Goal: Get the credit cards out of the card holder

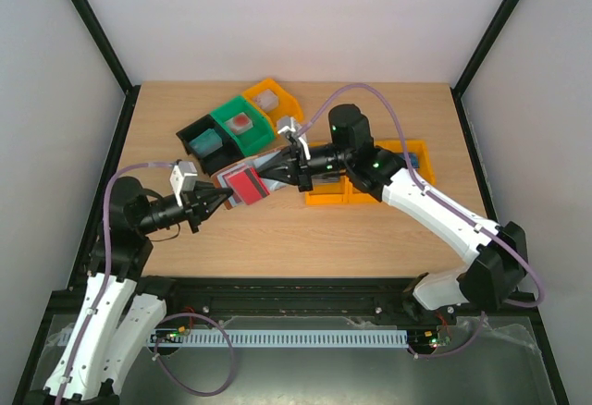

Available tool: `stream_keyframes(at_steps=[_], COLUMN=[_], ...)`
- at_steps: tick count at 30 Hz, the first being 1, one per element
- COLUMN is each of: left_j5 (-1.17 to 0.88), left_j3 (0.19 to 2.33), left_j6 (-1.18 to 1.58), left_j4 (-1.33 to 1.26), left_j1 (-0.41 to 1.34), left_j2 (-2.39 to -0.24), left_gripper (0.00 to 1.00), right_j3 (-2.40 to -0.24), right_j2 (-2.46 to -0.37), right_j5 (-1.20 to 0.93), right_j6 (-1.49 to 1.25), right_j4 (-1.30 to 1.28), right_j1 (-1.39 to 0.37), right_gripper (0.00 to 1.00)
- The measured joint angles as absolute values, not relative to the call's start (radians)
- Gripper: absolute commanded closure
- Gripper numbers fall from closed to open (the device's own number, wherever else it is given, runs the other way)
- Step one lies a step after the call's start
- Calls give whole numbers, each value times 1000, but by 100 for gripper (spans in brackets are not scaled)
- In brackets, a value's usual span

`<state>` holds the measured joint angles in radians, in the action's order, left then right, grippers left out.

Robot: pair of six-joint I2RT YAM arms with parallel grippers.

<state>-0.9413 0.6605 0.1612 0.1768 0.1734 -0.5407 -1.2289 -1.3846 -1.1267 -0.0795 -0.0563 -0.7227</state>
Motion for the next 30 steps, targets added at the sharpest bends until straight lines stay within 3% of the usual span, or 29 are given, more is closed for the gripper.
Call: stream_keyframes(at_steps=[10,20,24,30], left_j5=[-942,-939,-937,-924], left_j3=[637,637,637,636], left_j6=[209,211,208,197], left_j4=[130,113,113,113], left_j1=[173,173,173,173], left_j2=[-535,-535,-535,-535], left_gripper=[98,98,98,98], right_j3=[-1242,-1261,-1261,-1261], right_j2=[-1405,-1414,-1414,-1410], right_j5=[-1123,-1052,-995,-911], right_j6=[-23,30,33,38], right_j4=[-125,-200,-199,-195], right_j1=[-733,-752,-761,-792], right_gripper=[79,93,94,76])
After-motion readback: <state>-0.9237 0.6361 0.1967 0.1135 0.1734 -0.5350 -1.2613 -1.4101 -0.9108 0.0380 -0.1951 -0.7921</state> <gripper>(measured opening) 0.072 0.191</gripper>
